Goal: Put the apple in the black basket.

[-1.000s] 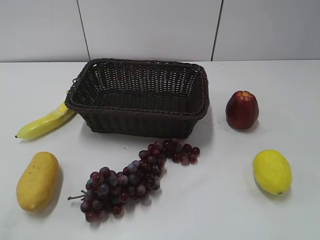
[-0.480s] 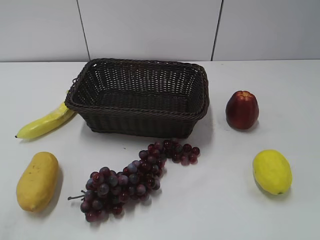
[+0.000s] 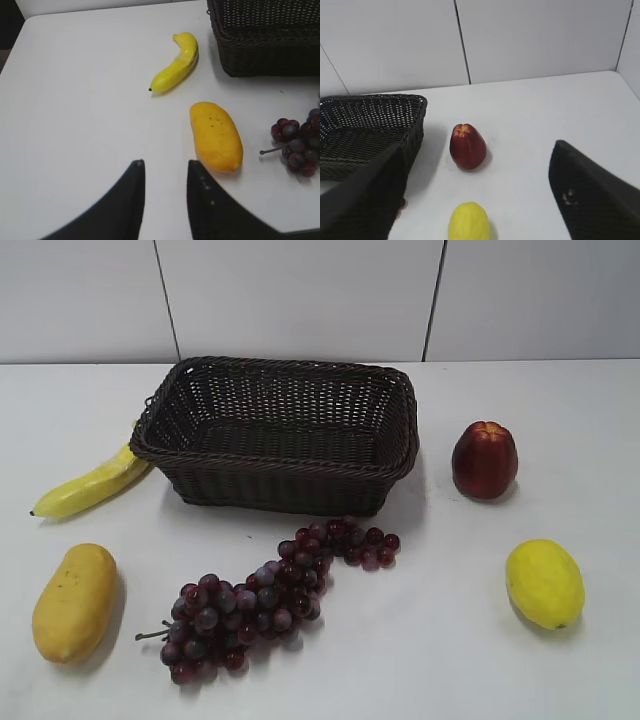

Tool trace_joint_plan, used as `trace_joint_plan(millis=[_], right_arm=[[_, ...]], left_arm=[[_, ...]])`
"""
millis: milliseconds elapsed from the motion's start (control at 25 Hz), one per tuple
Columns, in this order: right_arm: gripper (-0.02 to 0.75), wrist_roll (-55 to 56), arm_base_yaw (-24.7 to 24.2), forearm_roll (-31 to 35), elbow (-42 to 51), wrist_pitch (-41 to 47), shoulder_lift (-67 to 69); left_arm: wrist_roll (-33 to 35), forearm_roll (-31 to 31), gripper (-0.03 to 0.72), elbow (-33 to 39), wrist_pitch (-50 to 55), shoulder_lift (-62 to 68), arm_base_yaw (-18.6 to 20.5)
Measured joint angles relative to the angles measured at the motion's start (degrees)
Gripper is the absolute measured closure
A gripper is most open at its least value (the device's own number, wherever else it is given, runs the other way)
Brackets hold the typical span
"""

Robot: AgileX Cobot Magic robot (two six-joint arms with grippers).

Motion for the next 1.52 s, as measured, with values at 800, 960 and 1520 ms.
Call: trace_joint_plan(millis=[800,960,1520], right_arm=[[0.072,-5.7,8.5,0.2,-39.0,12.2,66.2],[0.073,-1.7,12.5,-6.6,-46.0,16.5,75.9],[0.087,4.1,14.0,-14.3,-54.7,20.8,91.9]], left_arm=[[0.0,0.0,0.466,0.0,0.0,0.0,0.0],[0.0,0.0,0.466,0.0,0.0,0.0,0.0],[0.0,0.0,0.466,0.0,0.0,0.0,0.0]])
